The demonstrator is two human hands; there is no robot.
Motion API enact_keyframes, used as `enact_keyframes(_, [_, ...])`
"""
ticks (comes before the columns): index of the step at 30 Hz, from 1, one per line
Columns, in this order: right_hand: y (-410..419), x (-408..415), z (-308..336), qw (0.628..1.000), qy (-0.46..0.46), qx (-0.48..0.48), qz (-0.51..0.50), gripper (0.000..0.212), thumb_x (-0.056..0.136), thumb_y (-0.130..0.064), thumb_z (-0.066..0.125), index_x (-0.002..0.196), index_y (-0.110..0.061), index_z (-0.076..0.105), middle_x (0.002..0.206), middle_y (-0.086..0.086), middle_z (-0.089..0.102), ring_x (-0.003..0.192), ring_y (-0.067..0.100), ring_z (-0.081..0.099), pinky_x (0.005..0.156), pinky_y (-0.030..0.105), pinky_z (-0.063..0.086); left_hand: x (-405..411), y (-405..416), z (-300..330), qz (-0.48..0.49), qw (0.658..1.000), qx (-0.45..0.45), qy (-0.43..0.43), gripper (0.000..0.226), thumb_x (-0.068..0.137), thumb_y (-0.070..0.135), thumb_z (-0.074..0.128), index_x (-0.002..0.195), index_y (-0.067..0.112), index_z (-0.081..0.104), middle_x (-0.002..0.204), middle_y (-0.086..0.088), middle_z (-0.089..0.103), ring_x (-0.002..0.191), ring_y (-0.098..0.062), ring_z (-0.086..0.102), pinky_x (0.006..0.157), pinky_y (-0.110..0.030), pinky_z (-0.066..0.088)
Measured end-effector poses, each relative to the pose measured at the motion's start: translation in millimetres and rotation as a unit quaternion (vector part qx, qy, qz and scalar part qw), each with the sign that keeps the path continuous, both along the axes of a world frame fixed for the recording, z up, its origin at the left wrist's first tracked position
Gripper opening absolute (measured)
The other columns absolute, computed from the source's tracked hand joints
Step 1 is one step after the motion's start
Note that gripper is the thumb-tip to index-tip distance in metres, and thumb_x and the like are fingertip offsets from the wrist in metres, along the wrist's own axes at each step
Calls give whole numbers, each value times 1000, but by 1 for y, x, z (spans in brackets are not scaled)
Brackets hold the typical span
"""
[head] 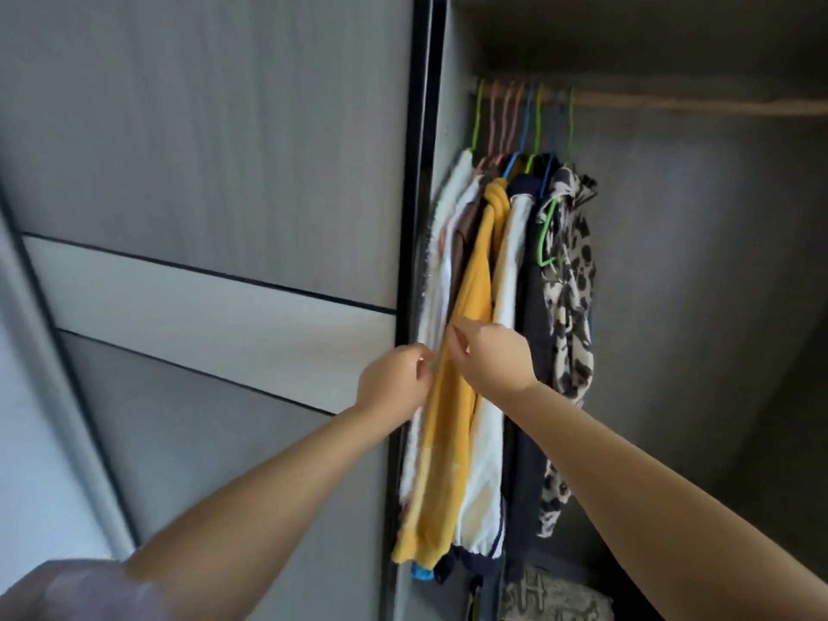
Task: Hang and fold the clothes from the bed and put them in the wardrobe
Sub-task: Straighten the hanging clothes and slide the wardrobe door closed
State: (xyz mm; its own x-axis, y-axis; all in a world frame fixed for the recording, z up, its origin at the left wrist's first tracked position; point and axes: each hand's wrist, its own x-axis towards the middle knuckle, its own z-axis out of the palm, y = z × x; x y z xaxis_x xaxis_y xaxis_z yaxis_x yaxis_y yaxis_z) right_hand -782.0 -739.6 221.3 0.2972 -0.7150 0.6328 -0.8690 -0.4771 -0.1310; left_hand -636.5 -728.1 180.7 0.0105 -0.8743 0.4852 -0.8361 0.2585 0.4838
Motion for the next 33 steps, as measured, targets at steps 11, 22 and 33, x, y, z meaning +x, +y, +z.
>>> enact_keyframes(11, [-19, 85, 45, 958, -248, 137, 43, 62, 96, -20, 55, 145, -5, 20, 140, 19, 37, 112, 32, 55, 80, 29, 46, 15, 6, 21, -37, 964, 77, 253, 50, 91, 3, 42, 137, 18, 33, 120, -6, 44, 96, -14, 52, 66, -20, 40])
enact_keyframes(22, [-11, 67, 42, 955, -252, 155, 30, 42, 97, -14, 46, 135, -5, 30, 84, 9, 59, 69, 23, 59, 63, 42, 53, -6, 11, 13, -37, 967, 40, 248, 45, 89, 0, 45, 128, 22, 40, 111, 3, 43, 85, -9, 50, 60, -13, 37])
enact_keyframes(33, [9, -15, 37, 959, -245, 140, -23, 47, 98, -22, 47, 137, -4, 29, 98, 9, 57, 73, 18, 55, 57, 30, 43, -76, 27, 5, -108, 972, 24, 207, 54, 83, -3, 43, 131, 20, 42, 114, 2, 44, 103, -20, 51, 79, -26, 42])
